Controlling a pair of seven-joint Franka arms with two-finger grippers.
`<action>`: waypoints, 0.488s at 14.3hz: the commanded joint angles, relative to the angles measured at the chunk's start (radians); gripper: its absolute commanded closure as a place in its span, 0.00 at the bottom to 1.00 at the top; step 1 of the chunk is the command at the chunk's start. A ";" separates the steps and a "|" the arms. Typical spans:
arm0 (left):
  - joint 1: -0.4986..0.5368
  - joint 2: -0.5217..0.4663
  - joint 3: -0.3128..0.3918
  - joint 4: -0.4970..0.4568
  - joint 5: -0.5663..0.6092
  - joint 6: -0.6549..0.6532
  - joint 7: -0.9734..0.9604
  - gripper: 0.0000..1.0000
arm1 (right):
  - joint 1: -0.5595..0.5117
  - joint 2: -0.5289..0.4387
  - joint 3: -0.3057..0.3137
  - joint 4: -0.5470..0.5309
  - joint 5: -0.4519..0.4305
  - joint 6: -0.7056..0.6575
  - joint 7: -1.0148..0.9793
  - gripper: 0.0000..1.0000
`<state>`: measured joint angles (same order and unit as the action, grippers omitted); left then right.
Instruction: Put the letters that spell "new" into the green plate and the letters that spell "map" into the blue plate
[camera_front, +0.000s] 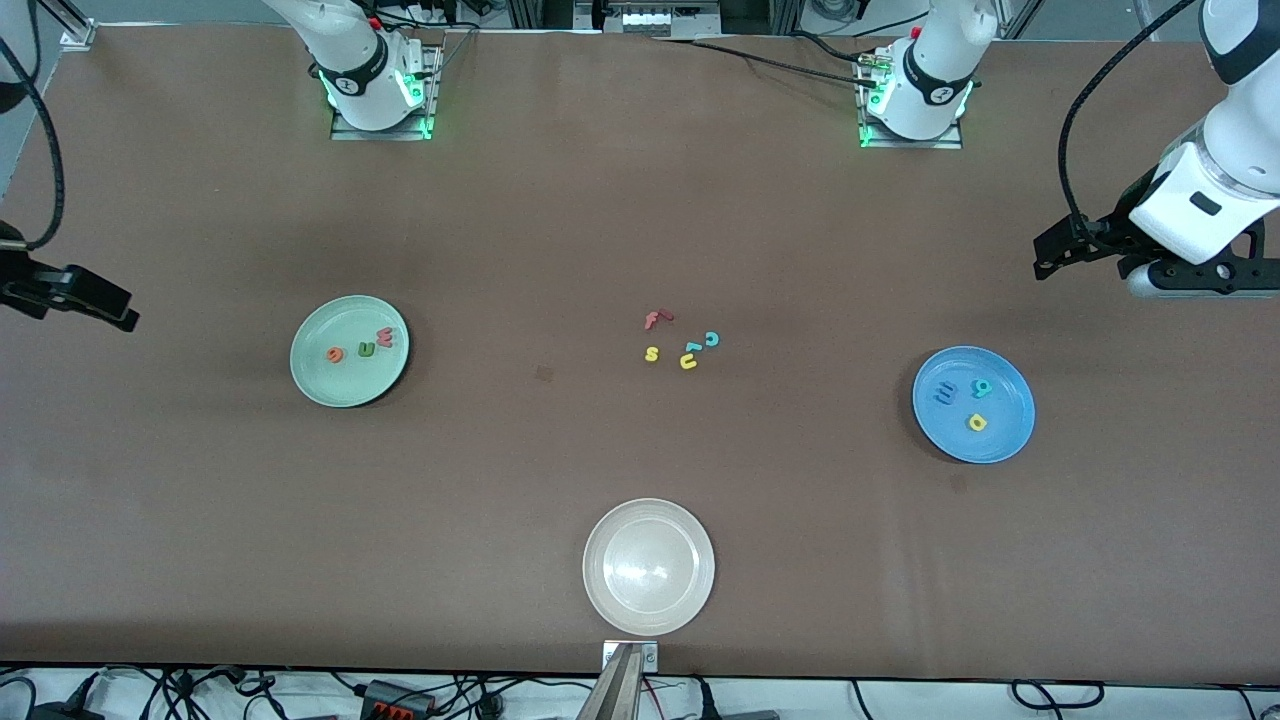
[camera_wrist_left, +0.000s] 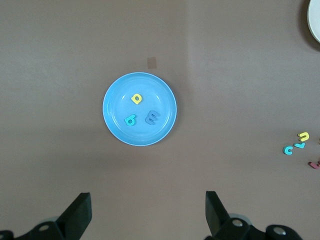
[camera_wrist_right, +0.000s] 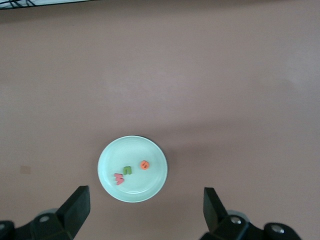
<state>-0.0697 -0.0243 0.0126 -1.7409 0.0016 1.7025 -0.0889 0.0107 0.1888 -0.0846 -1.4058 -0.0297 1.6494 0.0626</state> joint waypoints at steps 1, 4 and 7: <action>0.011 0.000 0.001 0.014 0.000 -0.017 -0.003 0.00 | 0.006 -0.022 -0.046 -0.025 0.010 -0.010 -0.068 0.00; 0.013 0.000 0.001 0.014 -0.002 -0.018 -0.003 0.00 | -0.002 -0.031 -0.046 -0.030 0.008 -0.045 -0.098 0.00; 0.013 0.000 0.001 0.014 -0.002 -0.020 -0.003 0.00 | 0.000 -0.127 -0.046 -0.163 -0.007 -0.024 -0.104 0.00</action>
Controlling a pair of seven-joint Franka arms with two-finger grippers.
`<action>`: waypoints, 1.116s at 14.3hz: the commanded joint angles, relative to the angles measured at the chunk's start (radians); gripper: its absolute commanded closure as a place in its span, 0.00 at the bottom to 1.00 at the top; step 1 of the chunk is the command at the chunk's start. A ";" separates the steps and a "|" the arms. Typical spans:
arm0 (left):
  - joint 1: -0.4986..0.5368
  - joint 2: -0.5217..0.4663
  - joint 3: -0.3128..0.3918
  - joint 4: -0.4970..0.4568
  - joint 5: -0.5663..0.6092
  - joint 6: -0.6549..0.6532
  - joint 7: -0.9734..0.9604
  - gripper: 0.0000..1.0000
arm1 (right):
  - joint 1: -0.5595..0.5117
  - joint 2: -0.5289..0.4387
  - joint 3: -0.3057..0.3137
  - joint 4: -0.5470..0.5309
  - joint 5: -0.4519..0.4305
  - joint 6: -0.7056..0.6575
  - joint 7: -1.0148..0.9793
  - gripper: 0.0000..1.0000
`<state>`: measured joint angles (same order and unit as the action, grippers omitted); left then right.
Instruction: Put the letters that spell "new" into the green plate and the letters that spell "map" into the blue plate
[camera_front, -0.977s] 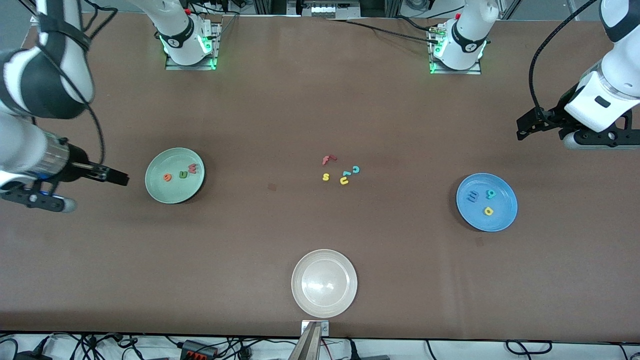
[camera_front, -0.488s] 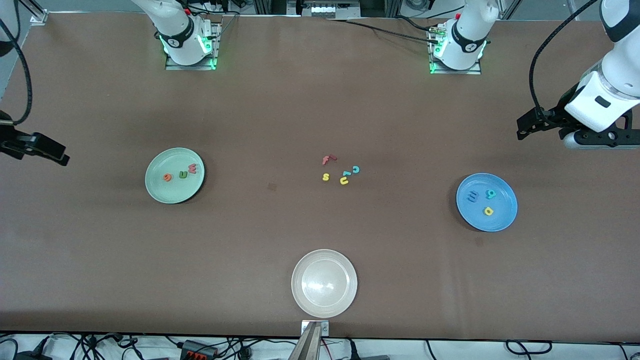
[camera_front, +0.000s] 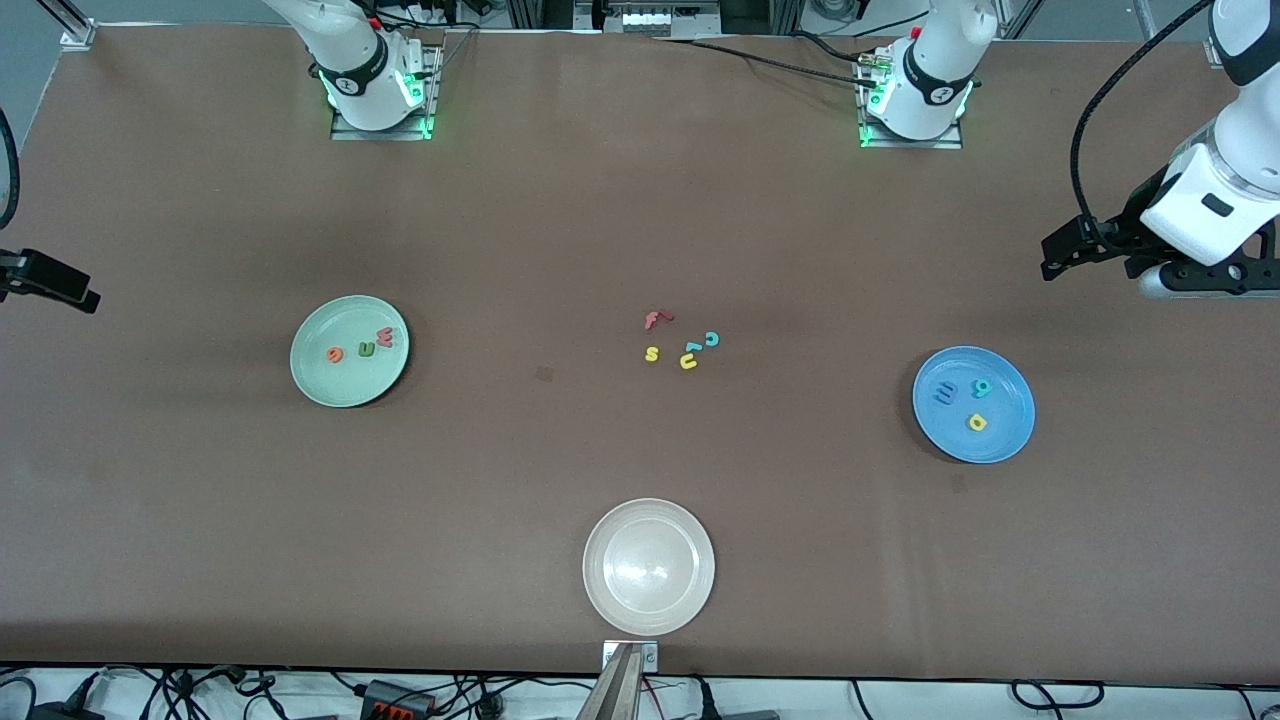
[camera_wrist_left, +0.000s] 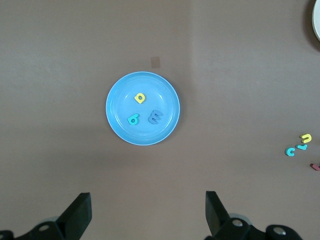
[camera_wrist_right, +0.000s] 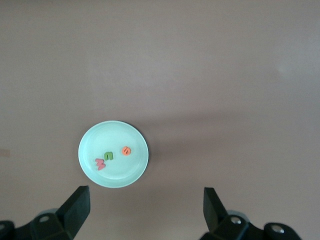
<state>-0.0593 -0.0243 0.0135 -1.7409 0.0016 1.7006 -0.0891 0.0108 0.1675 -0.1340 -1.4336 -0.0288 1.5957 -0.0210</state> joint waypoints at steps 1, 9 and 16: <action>0.003 0.000 -0.003 0.014 -0.002 -0.016 -0.003 0.00 | 0.000 -0.152 0.004 -0.202 -0.008 0.067 -0.019 0.00; 0.001 0.004 -0.006 0.027 -0.003 -0.015 -0.007 0.00 | 0.000 -0.224 0.005 -0.286 -0.010 0.082 -0.023 0.00; -0.001 0.004 -0.010 0.027 -0.005 -0.016 -0.017 0.00 | -0.002 -0.220 0.005 -0.286 -0.011 0.076 -0.034 0.00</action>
